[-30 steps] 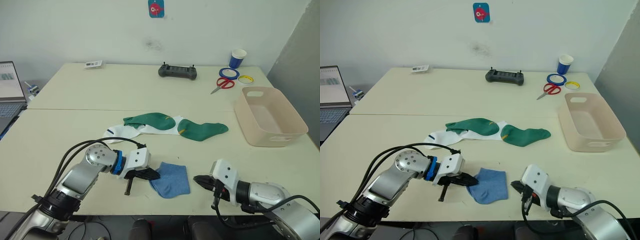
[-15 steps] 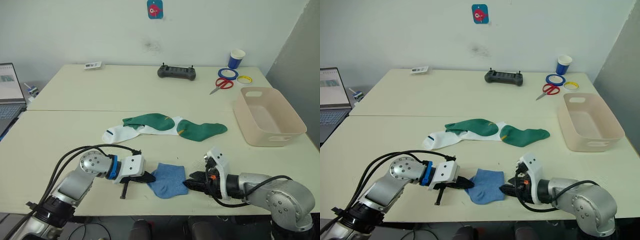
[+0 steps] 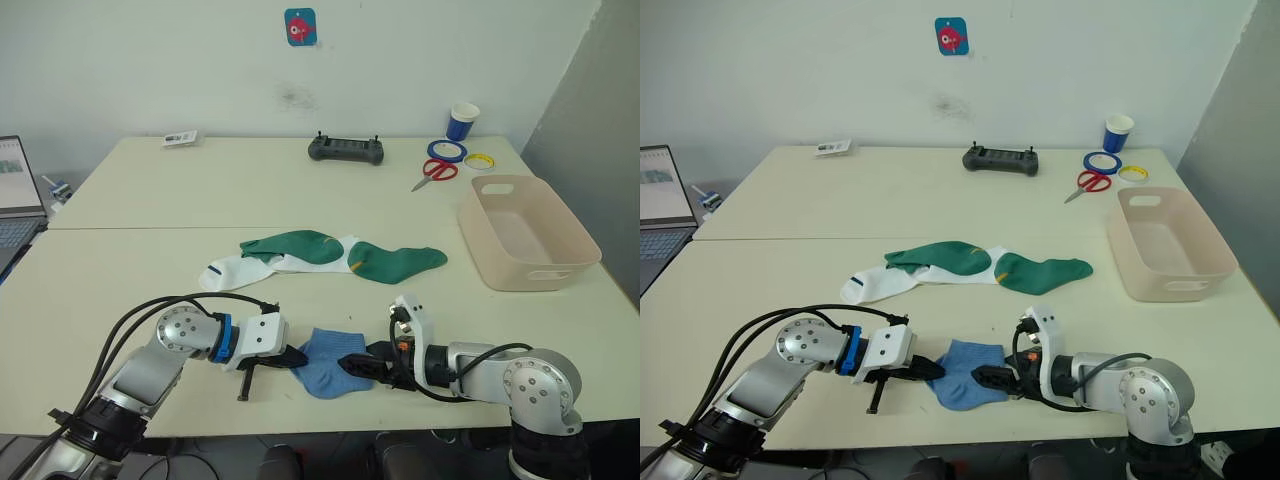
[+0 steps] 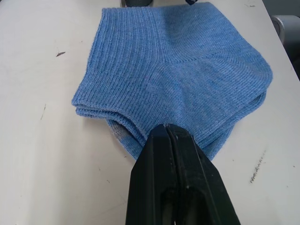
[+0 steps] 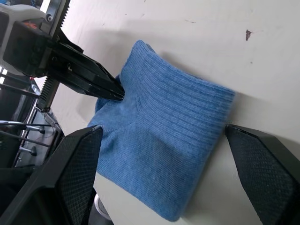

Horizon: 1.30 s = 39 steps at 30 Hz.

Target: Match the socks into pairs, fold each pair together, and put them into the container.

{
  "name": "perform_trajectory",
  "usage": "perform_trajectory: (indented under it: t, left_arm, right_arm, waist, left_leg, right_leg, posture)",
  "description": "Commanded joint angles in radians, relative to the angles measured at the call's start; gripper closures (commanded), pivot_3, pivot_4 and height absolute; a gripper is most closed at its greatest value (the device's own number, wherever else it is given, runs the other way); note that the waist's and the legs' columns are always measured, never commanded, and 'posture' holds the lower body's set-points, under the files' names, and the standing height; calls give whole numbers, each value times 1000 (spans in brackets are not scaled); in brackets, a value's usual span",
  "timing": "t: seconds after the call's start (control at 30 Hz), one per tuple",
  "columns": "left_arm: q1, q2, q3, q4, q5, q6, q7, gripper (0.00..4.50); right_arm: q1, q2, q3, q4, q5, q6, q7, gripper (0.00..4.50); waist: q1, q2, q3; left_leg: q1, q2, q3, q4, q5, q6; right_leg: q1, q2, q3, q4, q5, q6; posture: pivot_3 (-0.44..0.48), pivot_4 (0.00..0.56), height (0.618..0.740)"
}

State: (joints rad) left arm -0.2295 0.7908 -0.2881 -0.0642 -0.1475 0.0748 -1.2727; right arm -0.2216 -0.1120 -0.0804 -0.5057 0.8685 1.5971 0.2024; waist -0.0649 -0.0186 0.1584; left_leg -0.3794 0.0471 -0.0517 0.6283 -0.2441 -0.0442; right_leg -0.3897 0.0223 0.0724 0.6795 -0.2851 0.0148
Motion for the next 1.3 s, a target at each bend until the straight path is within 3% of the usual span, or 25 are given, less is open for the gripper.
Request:
perform_trajectory:
  t: [0.03, 0.3, 0.77, 0.87, 1.23, 1.3]
  left_arm:
    - [18, 2, -35, 47, 51, 8, 4, 4500]
    - [15, 8, -24, 63, 52, -4, 6, 4500]
    - [-2, 5, -4, 45, 26, 46, 14, 4500]
    - [-3, 2, -1, 34, 14, 73, 17, 4500]
    - [-5, -4, 15, 37, -10, 96, 18, 4500]
    - [-18, -15, 34, 16, -59, 138, 8, 4500]
  right_arm:
    - [-10, 33, 21, 65, 76, 17, -41, 32]
    - [-58, 19, 48, 158, 198, 17, -48, 32]
    - [-106, 94, 38, 213, 141, -4, -36, 32]
    - [-99, 102, 35, 209, 119, -13, -36, 587]
    - [-55, 78, 21, 163, 88, -22, -17, 4338]
    - [-44, 50, 30, 120, 85, -25, -7, 4473]
  waist:
    - [-1, 1, 0]
    - [-4, 2, 0]
    - [-10, 4, 2]
    - [-10, 4, 3]
    - [-10, 4, 3]
    - [-9, 4, 4]
  left_leg:
    - [0, 0, 0, 0, 0, 0]
    - [0, 0, -1, -1, 0, 0]
    - [-2, 0, -1, -2, 0, 0]
    - [-3, 0, -1, -2, 0, 0]
    - [-5, 0, -1, -3, 0, 0]
    - [-5, 0, -1, -3, 0, 0]
  right_leg:
    - [0, 0, 0, 0, 0, -1]
    - [0, 0, -1, 0, -2, -2]
    - [-2, 0, -1, 0, -2, -2]
    - [-3, 0, -1, 0, -2, -2]
    - [-6, 0, 0, 0, -2, -2]
    - [-7, 0, 0, 0, -2, -2]
  posture:
    - [0, 150, 740]
    - [0, 150, 740]
    - [0, 150, 740]
    - [0, 150, 740]
    - [0, 150, 740]
    - [0, 150, 740]
